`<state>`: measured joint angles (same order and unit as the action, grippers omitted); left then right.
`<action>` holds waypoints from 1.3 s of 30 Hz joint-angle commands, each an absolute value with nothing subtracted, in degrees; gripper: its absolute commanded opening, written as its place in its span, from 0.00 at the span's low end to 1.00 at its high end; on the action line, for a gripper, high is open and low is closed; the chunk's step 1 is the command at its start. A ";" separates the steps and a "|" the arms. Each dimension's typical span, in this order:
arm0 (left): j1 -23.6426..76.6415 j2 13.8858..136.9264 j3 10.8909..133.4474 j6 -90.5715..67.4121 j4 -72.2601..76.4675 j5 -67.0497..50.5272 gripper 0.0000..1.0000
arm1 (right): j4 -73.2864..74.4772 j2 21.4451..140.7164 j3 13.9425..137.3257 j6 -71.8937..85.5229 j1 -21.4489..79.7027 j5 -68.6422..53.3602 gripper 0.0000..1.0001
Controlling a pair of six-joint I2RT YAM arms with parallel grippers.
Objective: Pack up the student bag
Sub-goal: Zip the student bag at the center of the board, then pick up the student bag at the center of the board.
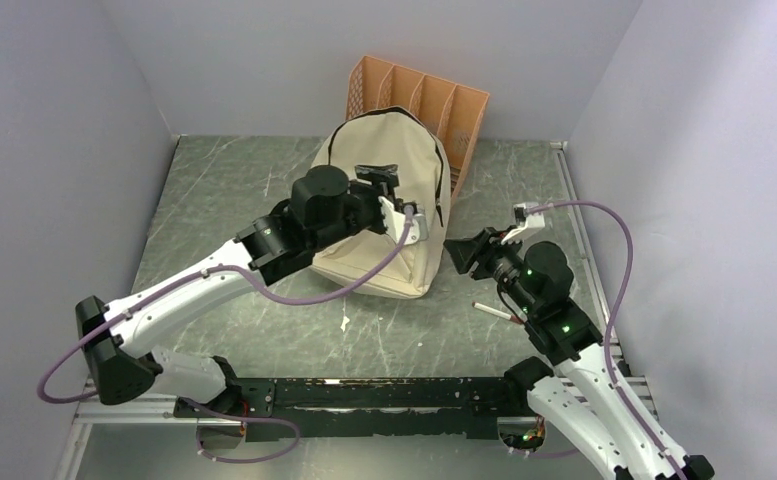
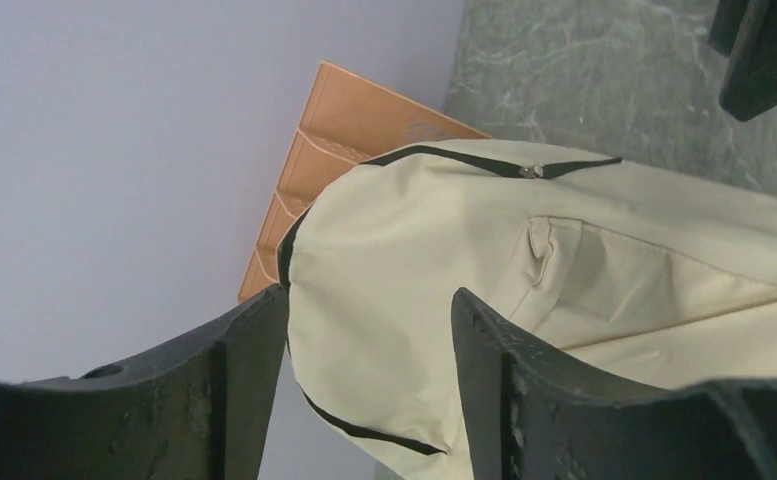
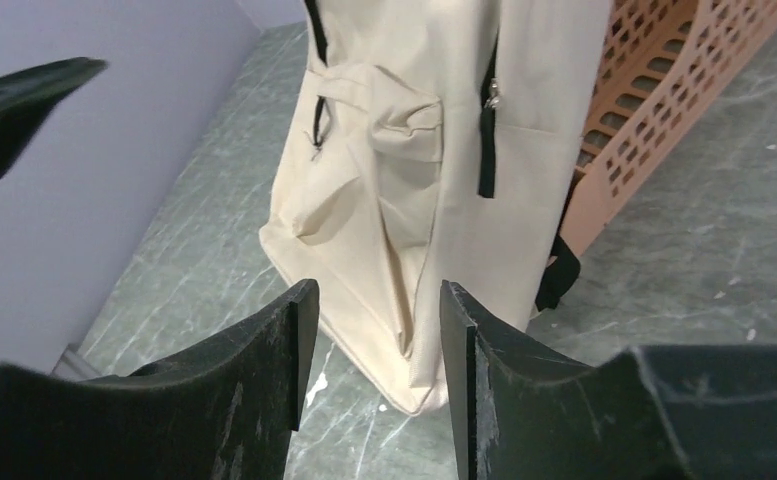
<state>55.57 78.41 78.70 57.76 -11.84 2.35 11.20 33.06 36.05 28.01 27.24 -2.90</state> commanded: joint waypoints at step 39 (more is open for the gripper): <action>17.88 107.73 88.53 4.59 2.28 -16.08 0.97 | 2.72 80.57 62.70 19.39 26.46 12.95 0.83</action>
